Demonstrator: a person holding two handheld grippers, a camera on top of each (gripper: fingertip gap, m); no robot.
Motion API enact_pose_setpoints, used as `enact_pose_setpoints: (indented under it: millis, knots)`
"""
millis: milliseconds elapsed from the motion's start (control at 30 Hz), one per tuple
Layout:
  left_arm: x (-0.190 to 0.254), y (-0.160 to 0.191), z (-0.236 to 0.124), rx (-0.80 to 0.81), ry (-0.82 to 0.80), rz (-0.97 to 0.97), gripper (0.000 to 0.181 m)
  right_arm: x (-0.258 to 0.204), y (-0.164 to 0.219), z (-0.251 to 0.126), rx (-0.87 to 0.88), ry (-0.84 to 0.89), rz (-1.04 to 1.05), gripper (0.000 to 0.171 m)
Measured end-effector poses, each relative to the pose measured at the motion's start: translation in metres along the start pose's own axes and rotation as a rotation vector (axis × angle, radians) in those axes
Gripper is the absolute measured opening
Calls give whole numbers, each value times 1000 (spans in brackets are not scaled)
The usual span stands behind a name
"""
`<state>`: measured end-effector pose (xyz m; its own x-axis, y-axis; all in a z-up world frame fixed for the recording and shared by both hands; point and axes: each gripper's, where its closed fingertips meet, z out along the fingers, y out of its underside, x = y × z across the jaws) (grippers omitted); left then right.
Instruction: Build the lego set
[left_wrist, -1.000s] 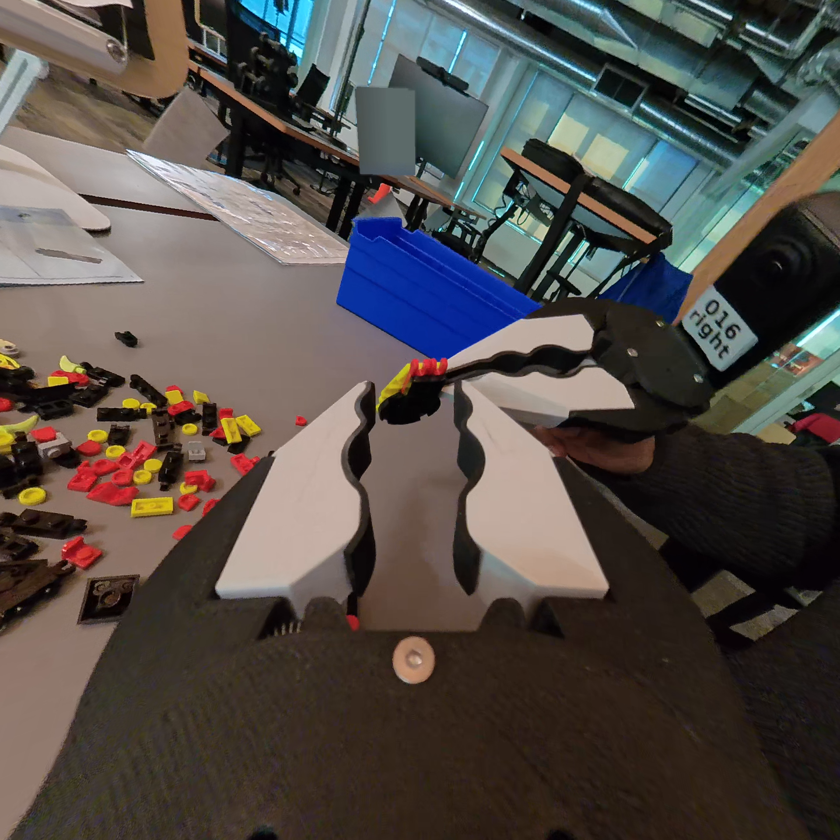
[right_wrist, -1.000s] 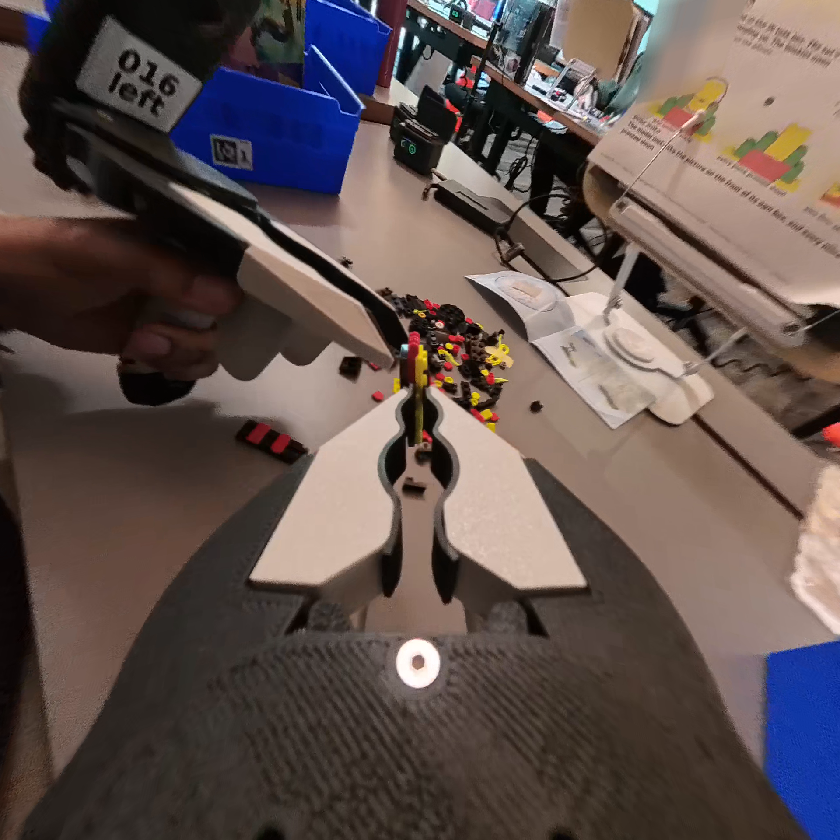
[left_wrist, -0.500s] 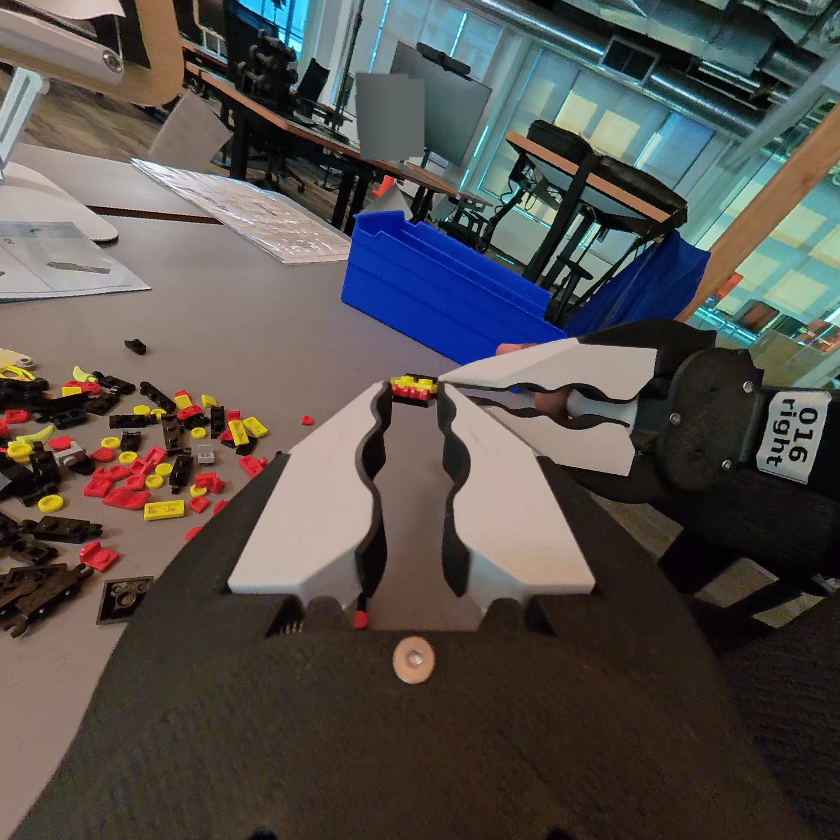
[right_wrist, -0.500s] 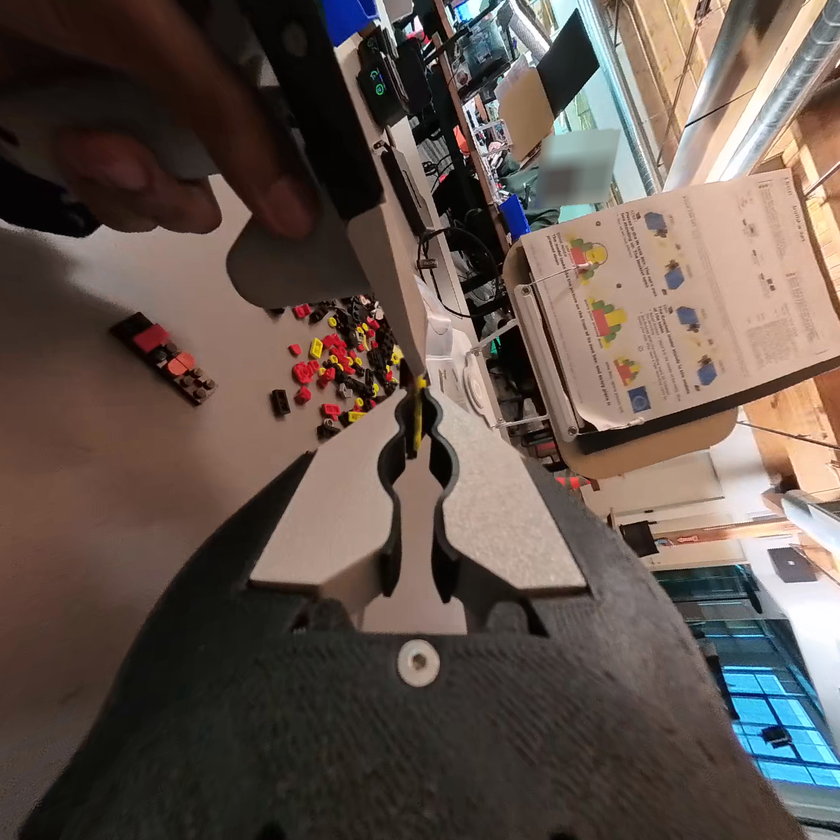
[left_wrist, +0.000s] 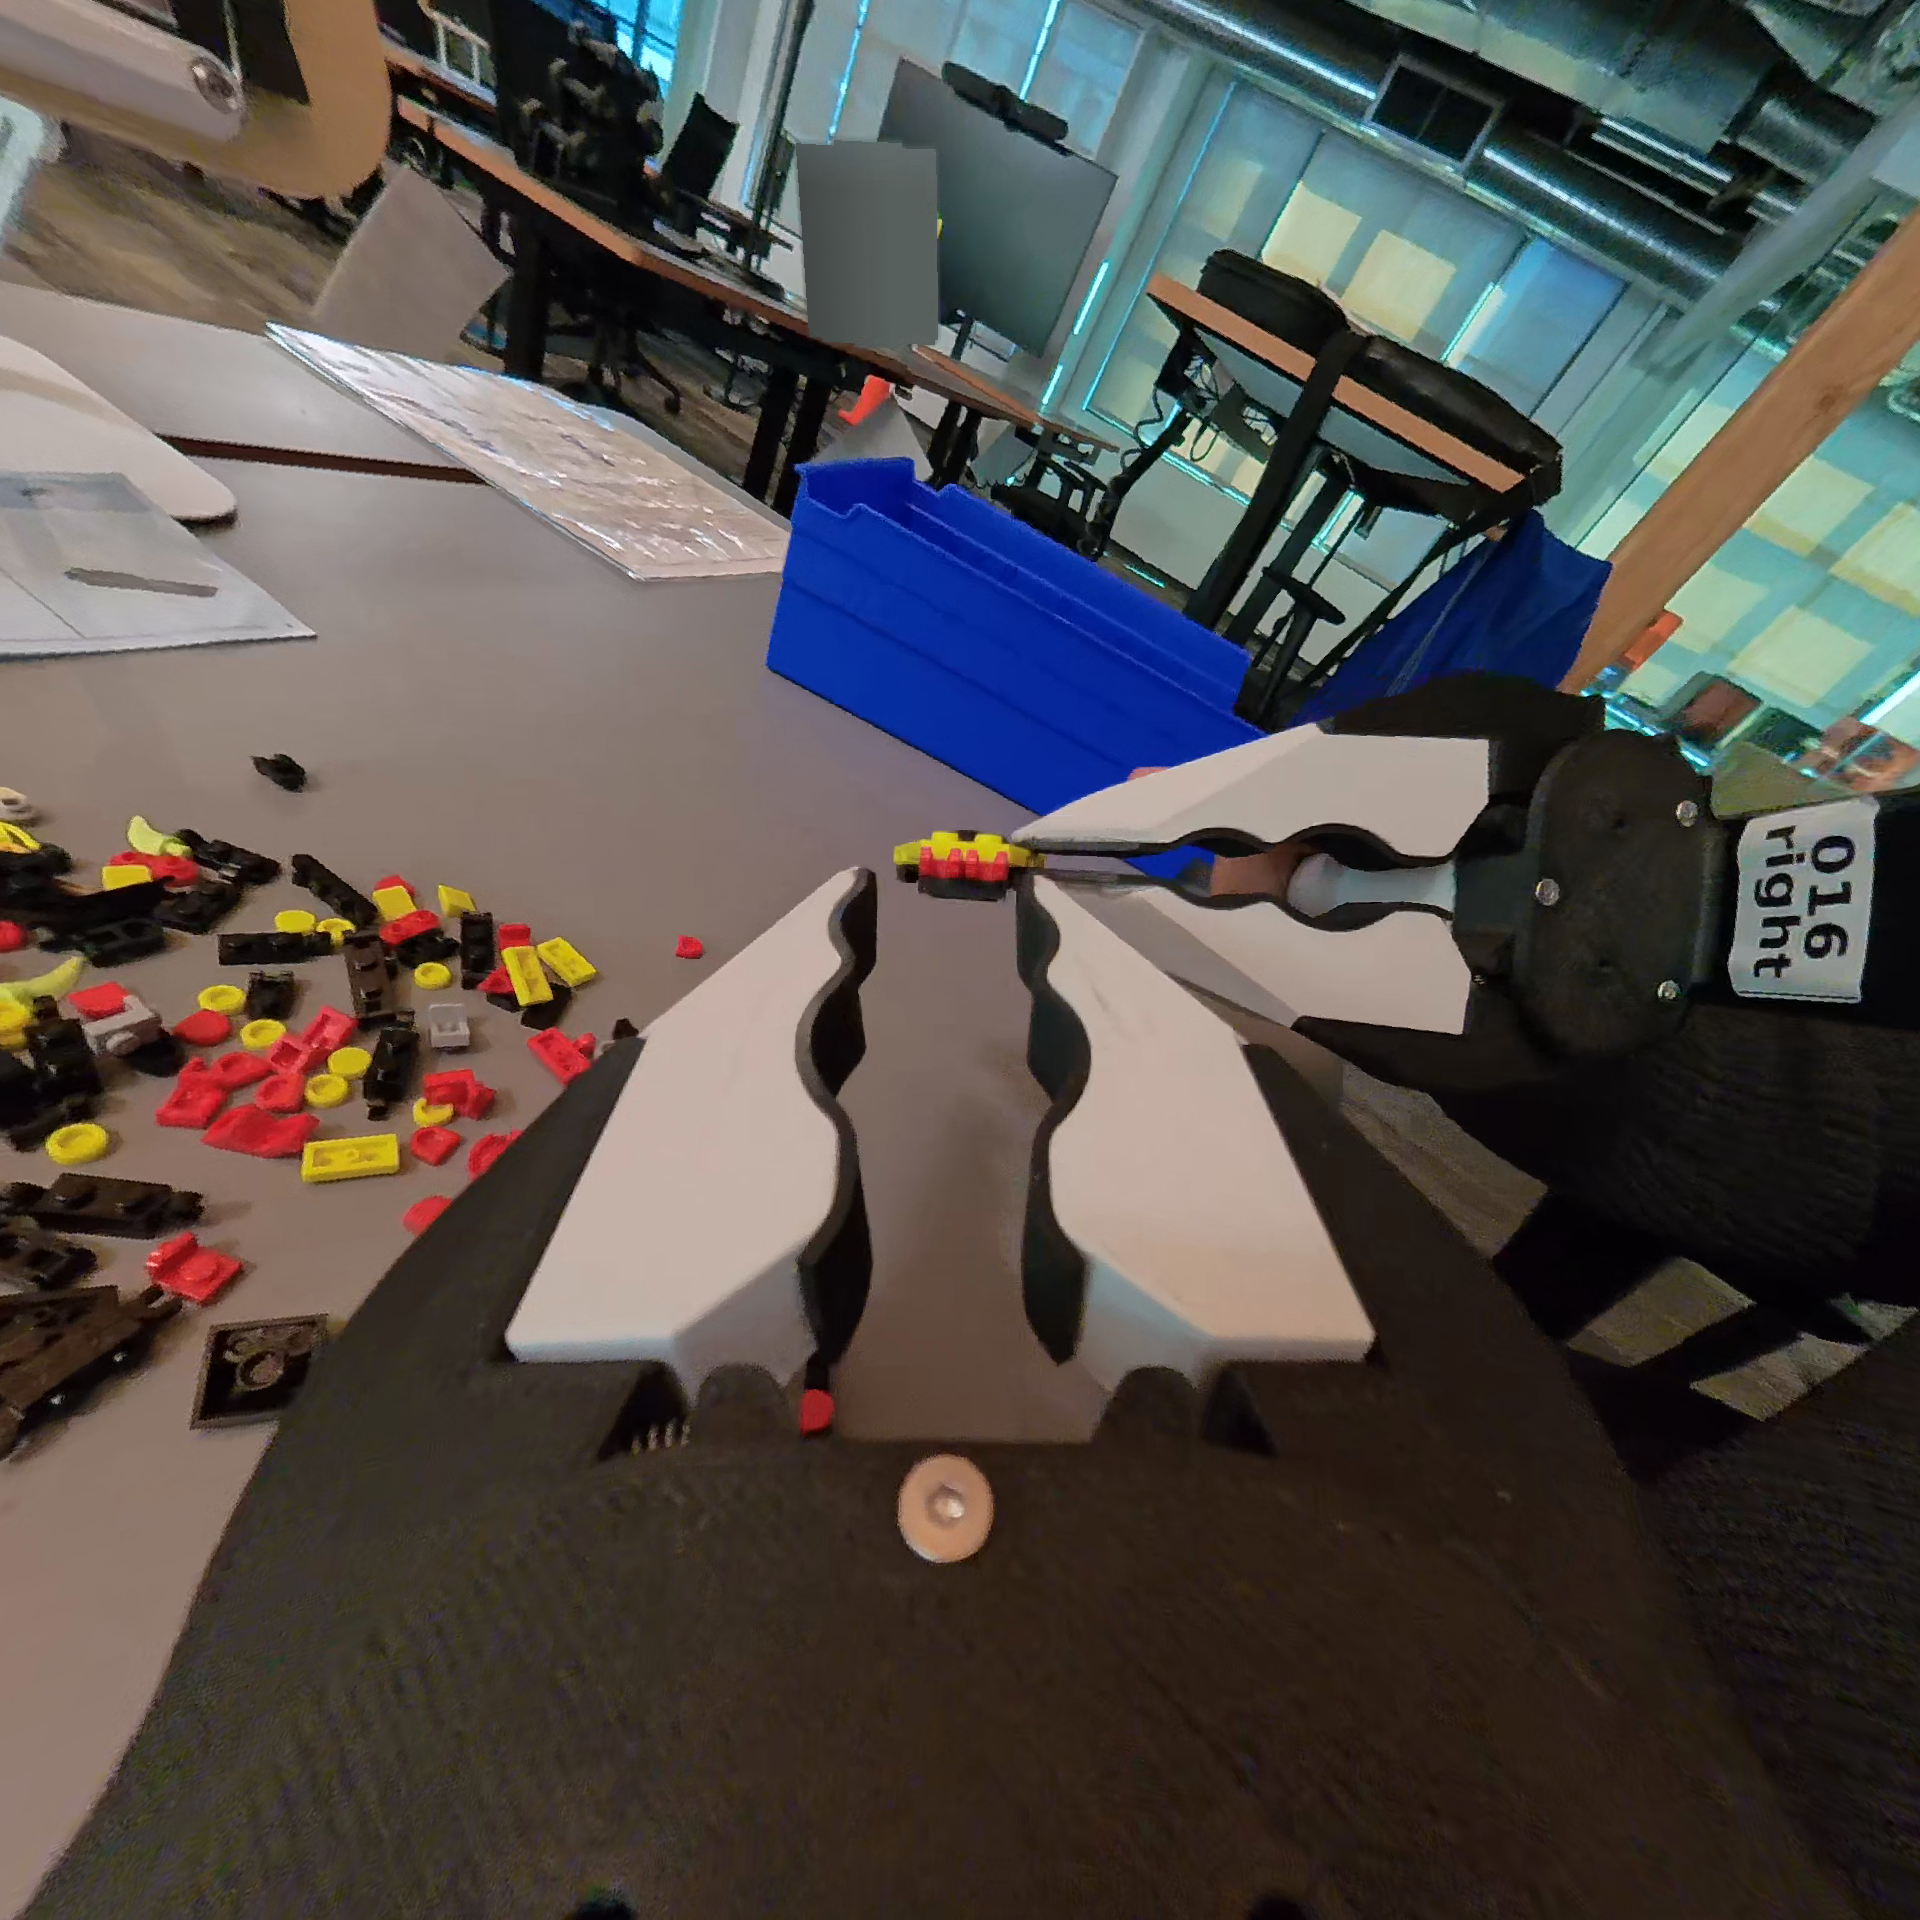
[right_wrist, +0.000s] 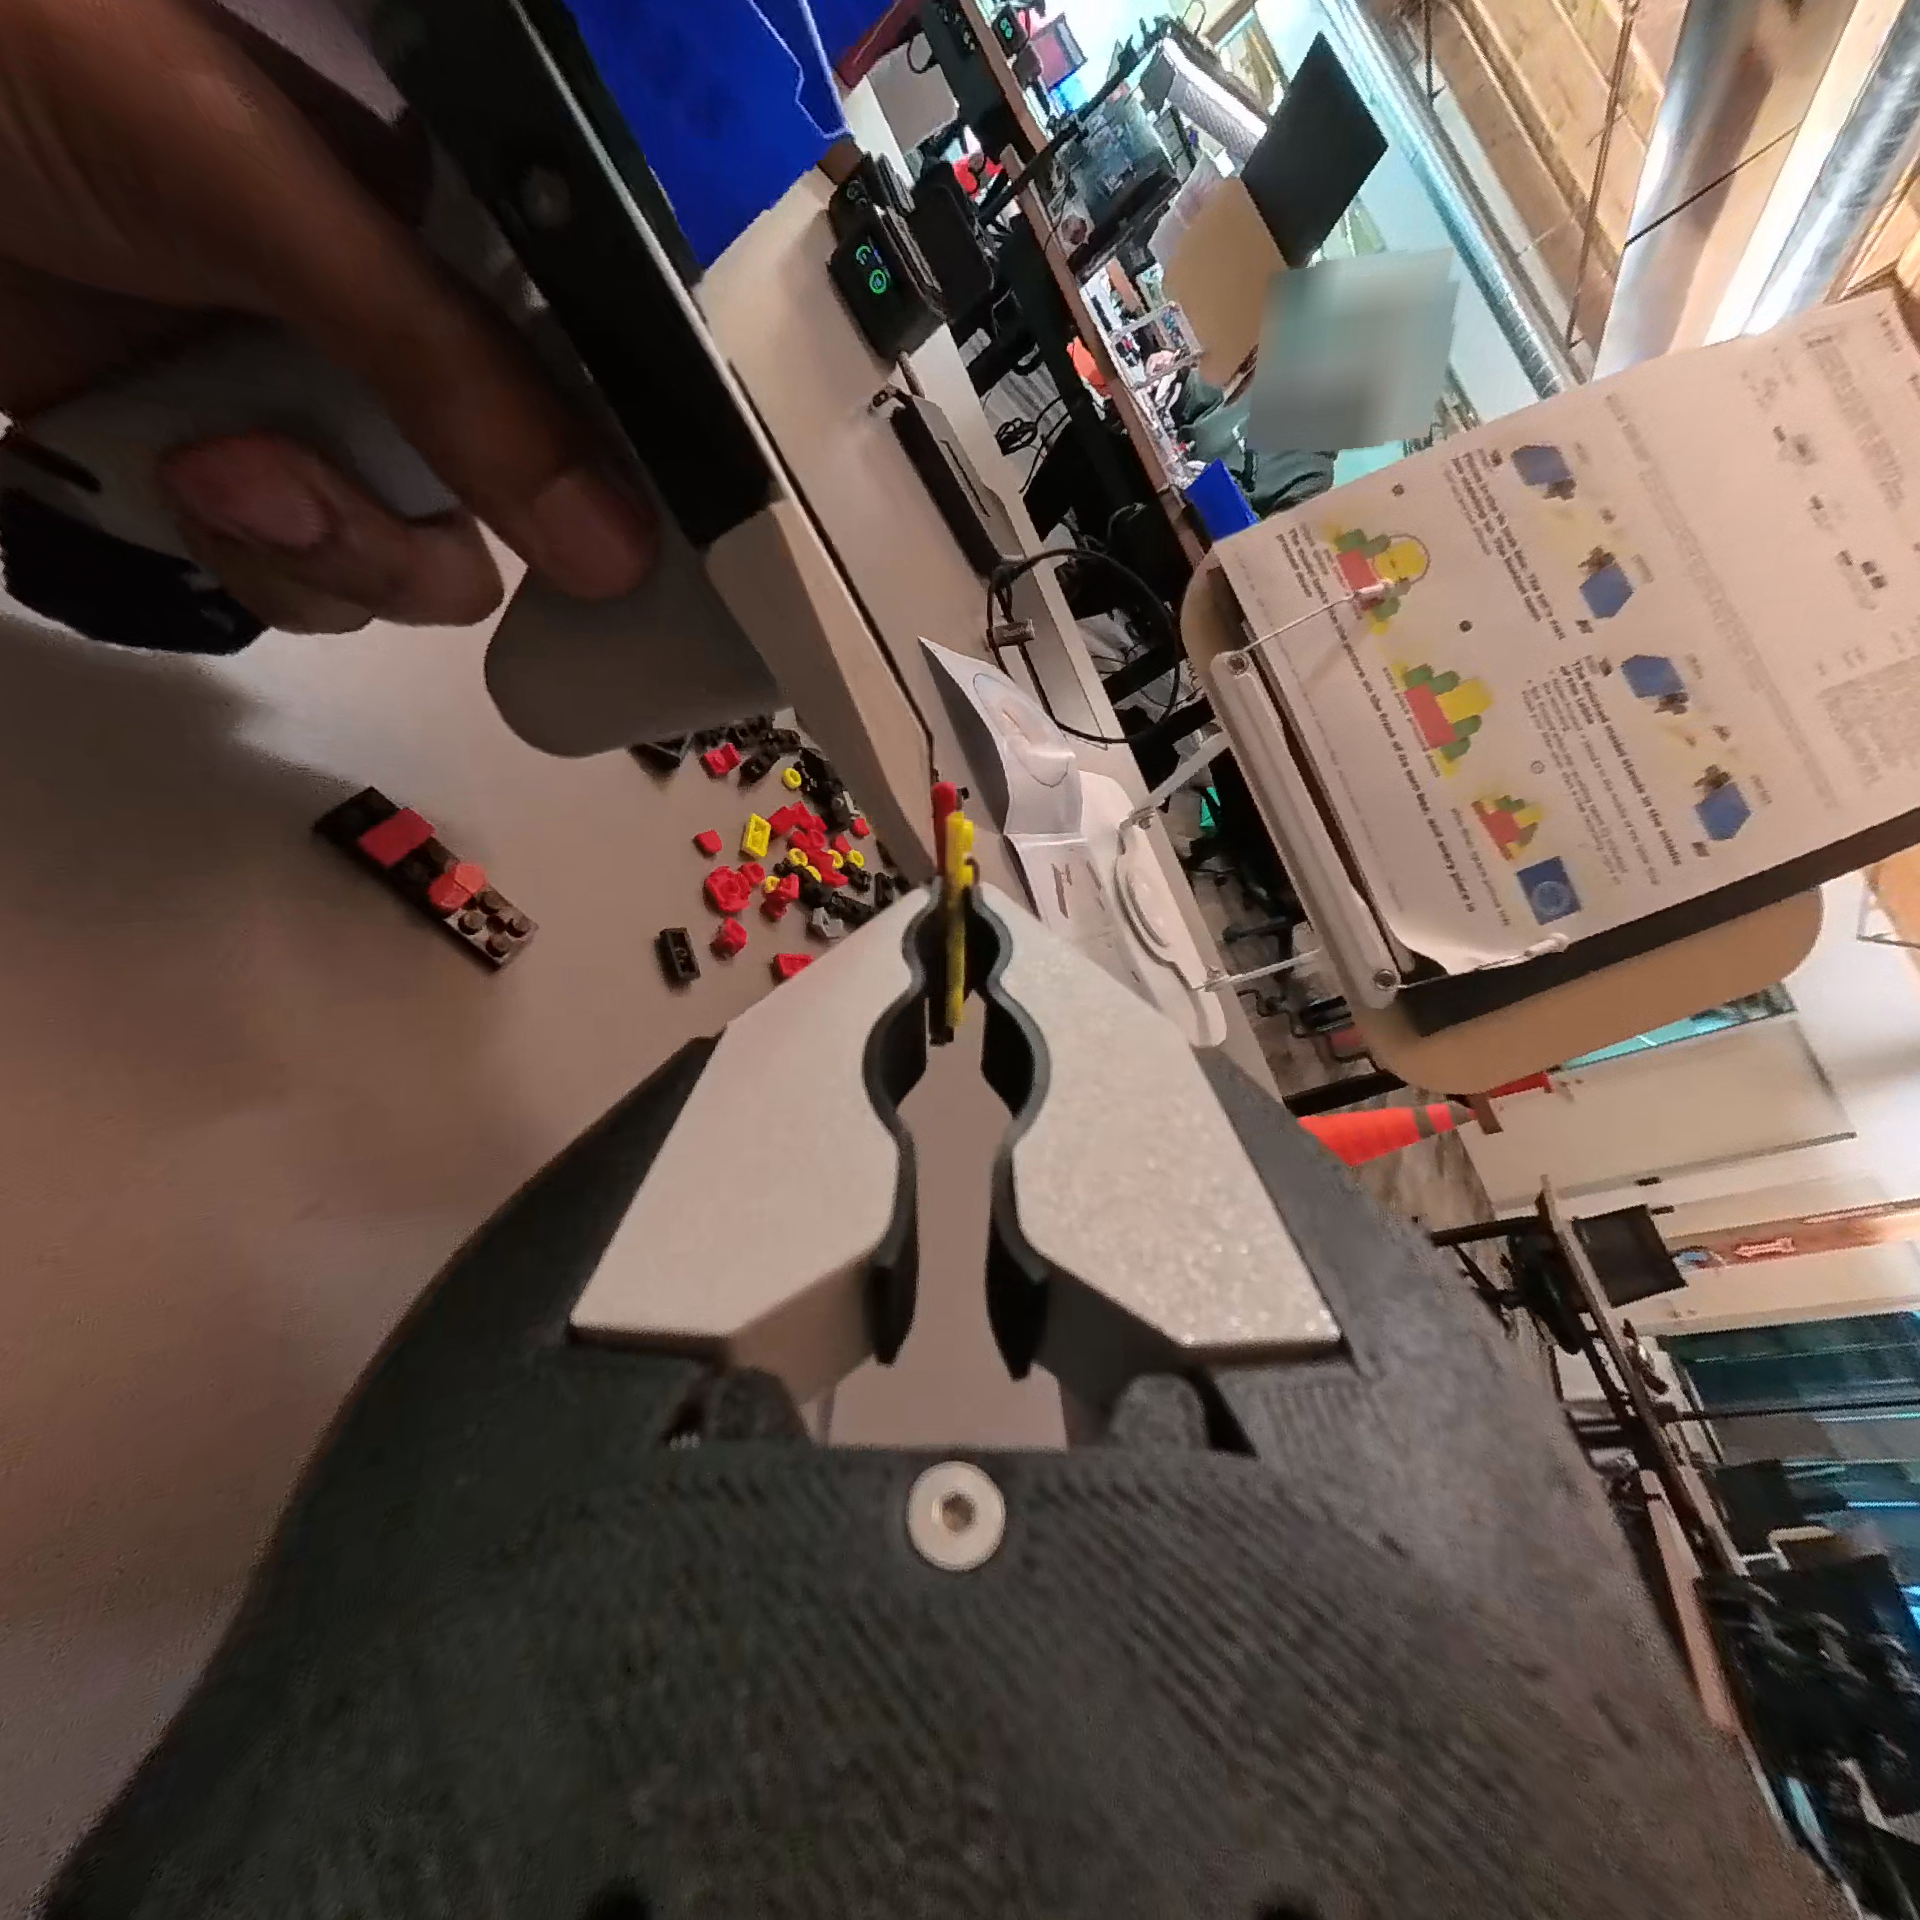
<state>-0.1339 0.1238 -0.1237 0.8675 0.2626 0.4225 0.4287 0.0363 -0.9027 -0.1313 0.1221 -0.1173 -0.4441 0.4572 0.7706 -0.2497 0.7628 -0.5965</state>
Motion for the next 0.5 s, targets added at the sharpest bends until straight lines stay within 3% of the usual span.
enact_pose_setpoints:
  millis: [133, 500]
  knots:
    - [4, -1, -1, 6, 30, -18, 12, -1, -2, 0, 12, -5, 7, 1]
    - [1, 2, 0, -48, 2, 35, 12, -3, 2, 1, 32, -94, 184, 1]
